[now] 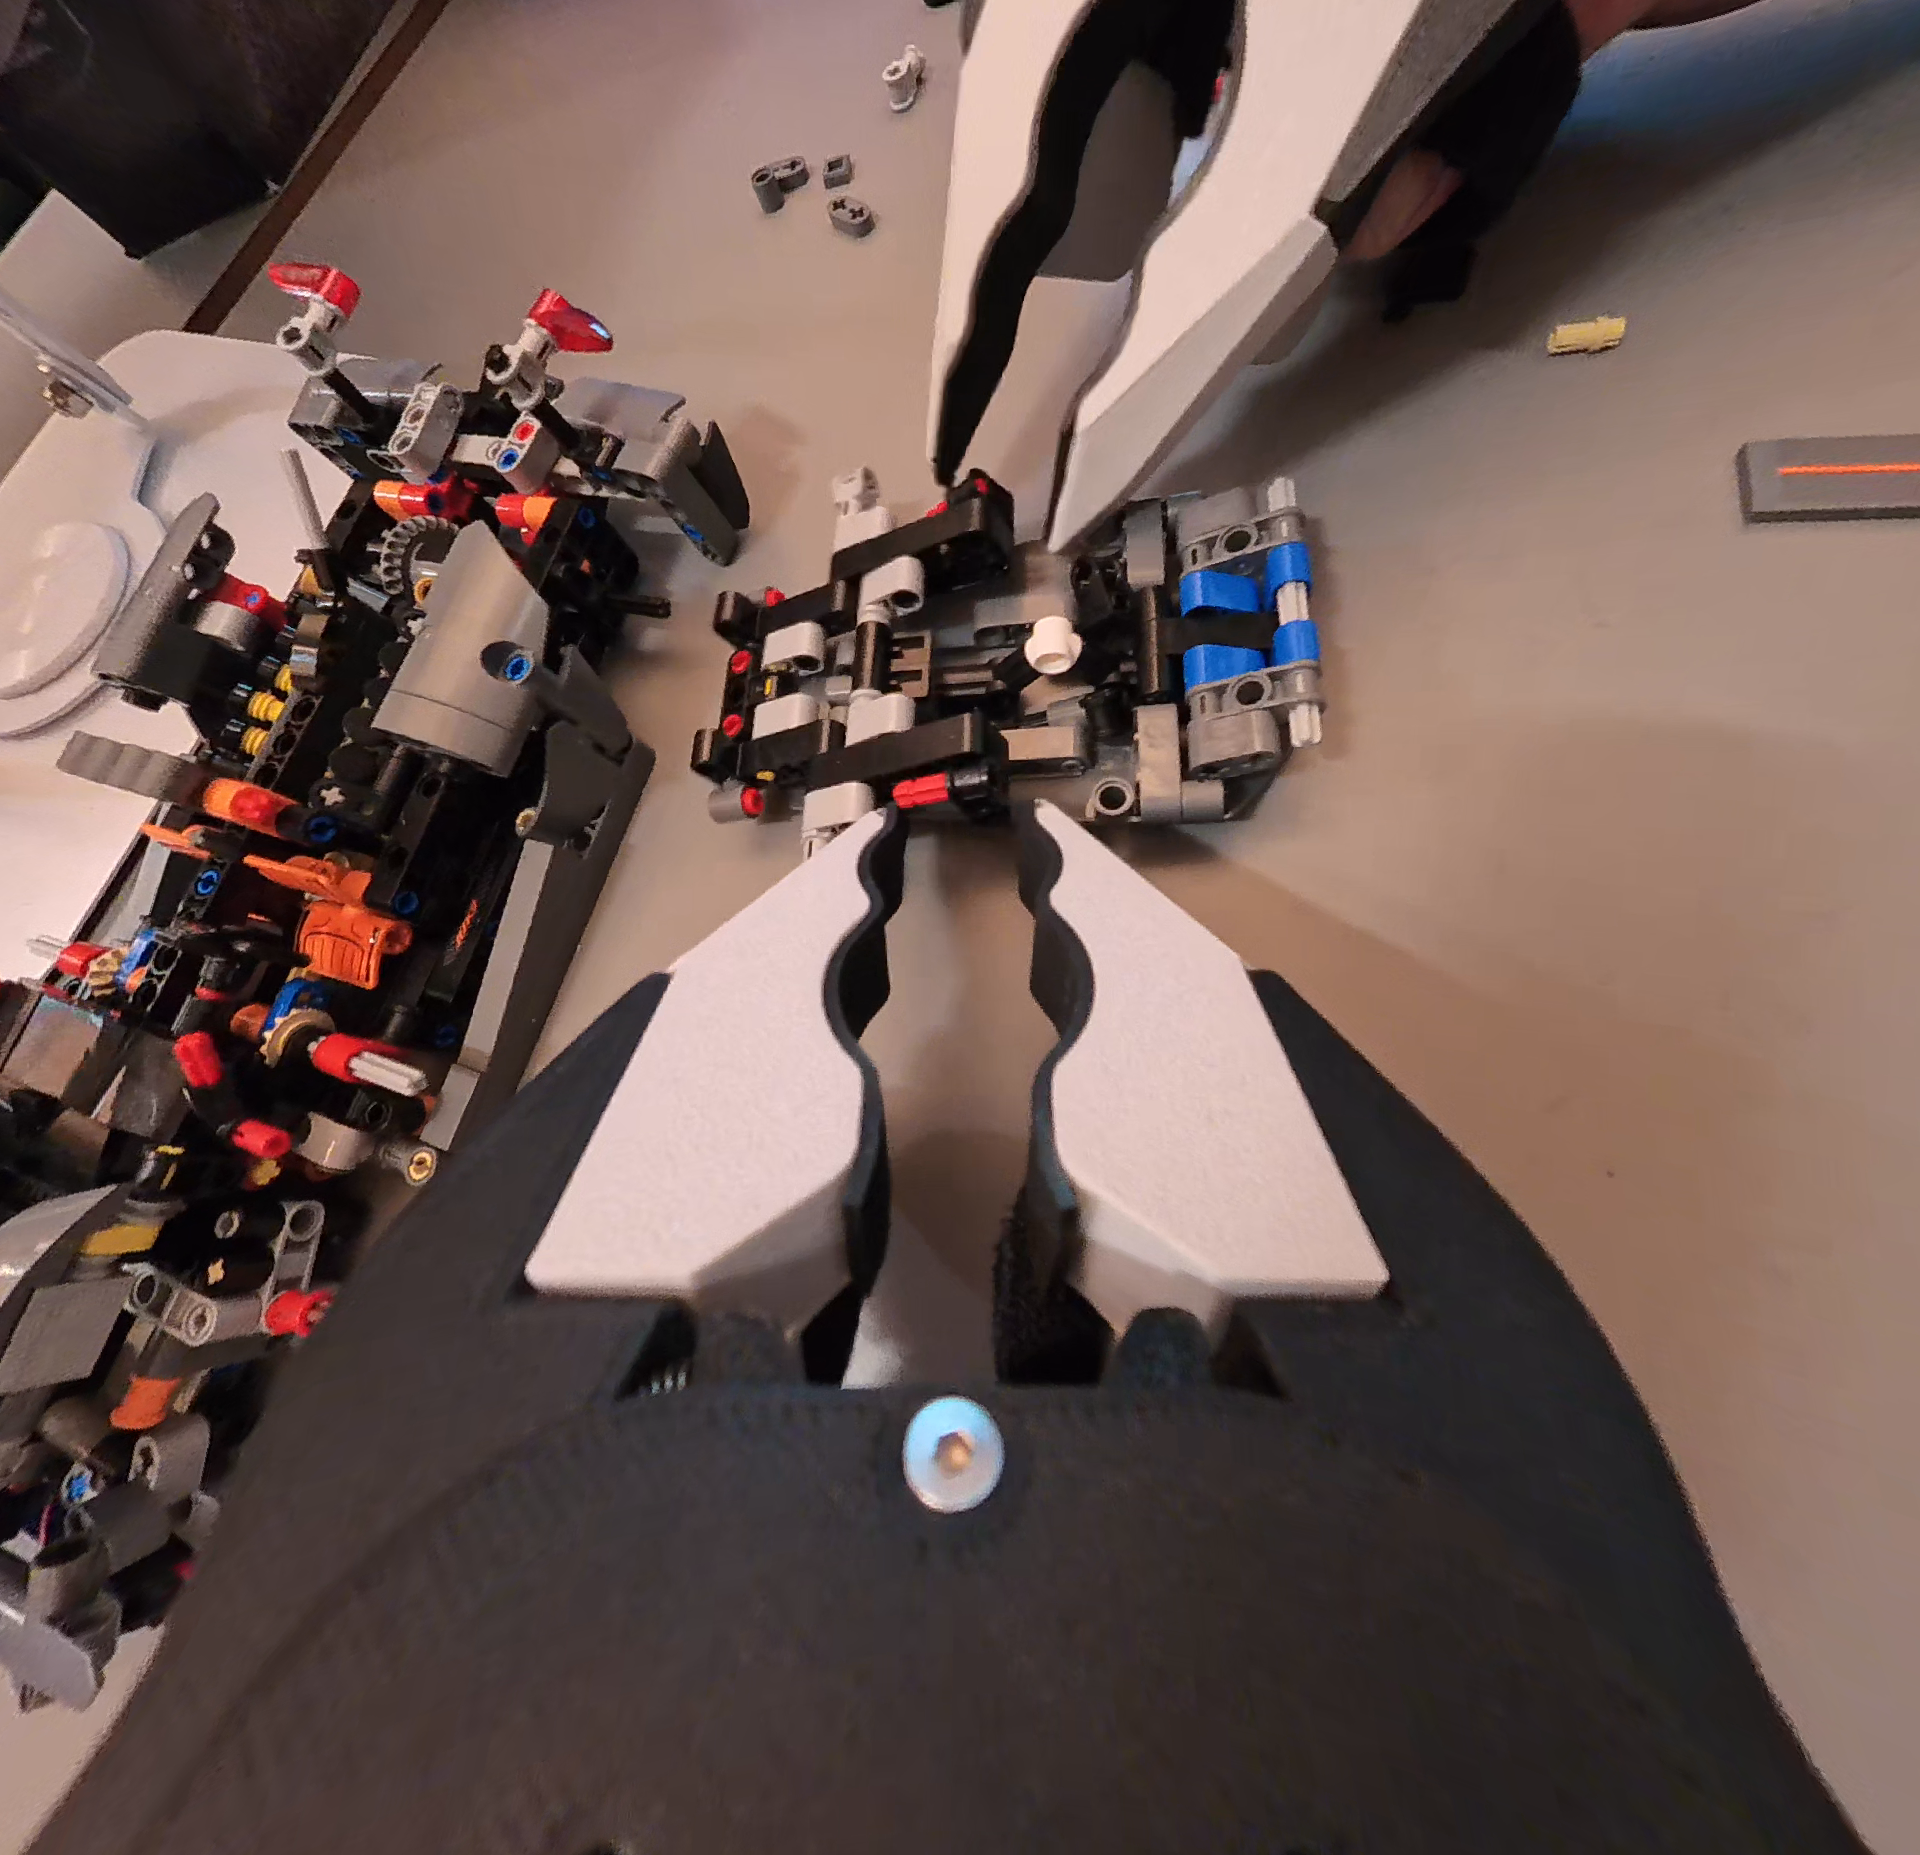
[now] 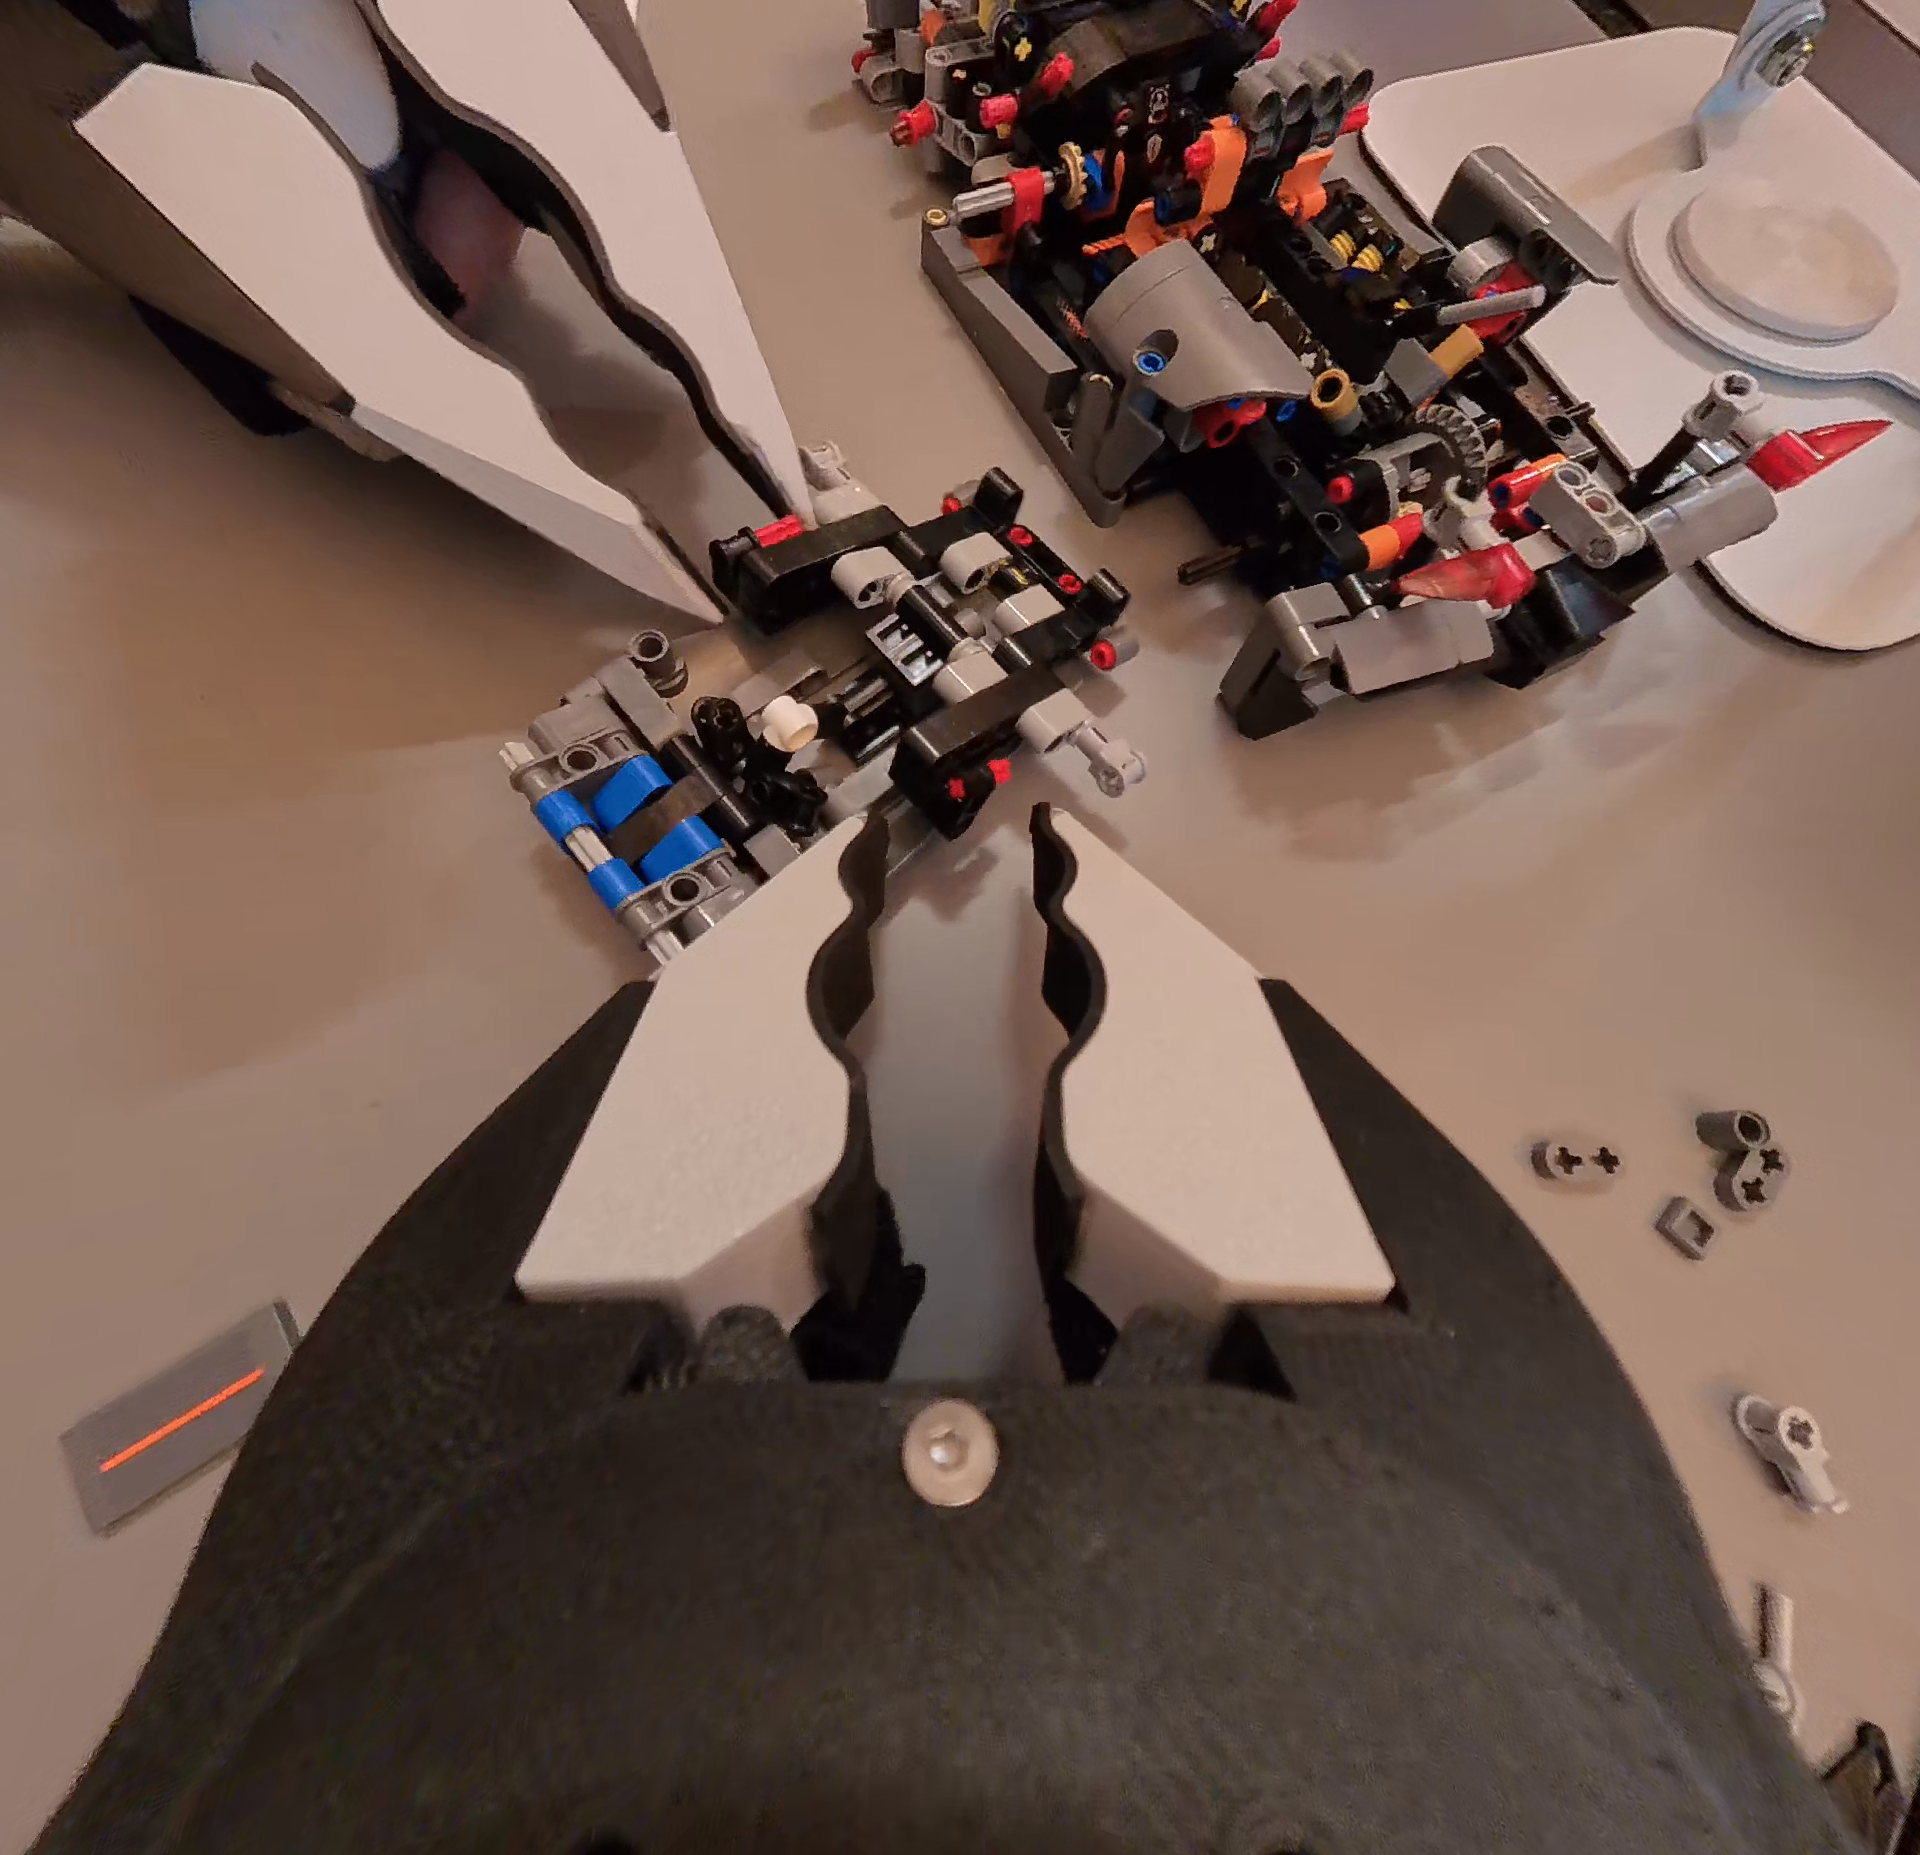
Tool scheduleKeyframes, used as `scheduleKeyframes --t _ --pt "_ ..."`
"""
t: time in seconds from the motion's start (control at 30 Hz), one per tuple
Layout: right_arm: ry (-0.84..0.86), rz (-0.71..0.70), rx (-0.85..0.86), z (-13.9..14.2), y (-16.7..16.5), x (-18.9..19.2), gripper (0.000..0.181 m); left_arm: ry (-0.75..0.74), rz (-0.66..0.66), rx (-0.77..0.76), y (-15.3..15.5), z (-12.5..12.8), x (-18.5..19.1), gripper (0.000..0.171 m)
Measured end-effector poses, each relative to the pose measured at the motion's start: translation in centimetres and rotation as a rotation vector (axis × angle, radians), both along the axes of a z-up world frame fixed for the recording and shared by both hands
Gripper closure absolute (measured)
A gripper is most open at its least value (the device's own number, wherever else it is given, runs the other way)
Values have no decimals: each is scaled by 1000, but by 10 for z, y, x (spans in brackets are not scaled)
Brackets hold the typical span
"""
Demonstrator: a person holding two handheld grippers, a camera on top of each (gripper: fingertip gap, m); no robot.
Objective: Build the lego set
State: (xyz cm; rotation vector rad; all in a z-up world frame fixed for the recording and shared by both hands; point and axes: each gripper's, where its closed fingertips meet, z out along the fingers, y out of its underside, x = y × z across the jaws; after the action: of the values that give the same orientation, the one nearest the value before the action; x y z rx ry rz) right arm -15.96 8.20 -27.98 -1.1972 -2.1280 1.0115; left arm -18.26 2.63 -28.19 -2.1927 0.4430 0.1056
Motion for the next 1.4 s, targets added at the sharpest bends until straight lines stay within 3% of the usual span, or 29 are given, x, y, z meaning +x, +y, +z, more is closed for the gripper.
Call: scheduleKeyframes --t 0.4,0.83,1.1,1.3,1.4 --pt "-6 10 11 -2 -3 0 155 -67 32 -46 4 0 -6 152" --pt "-13 14 18 -4 -3 0 155 -12 -74 -64 5 18 -12 151" --pt "-19 6 16 -4 -2 0 156 -24 -157 -146 10 9 -7 153" --pt "-22 8 16 -5 -2 0 156 -111 -203 -134 7 16 1 142" --pt "-25 9 16 -5 -2 0 157 -77 -197 -142 10 11 0 140"
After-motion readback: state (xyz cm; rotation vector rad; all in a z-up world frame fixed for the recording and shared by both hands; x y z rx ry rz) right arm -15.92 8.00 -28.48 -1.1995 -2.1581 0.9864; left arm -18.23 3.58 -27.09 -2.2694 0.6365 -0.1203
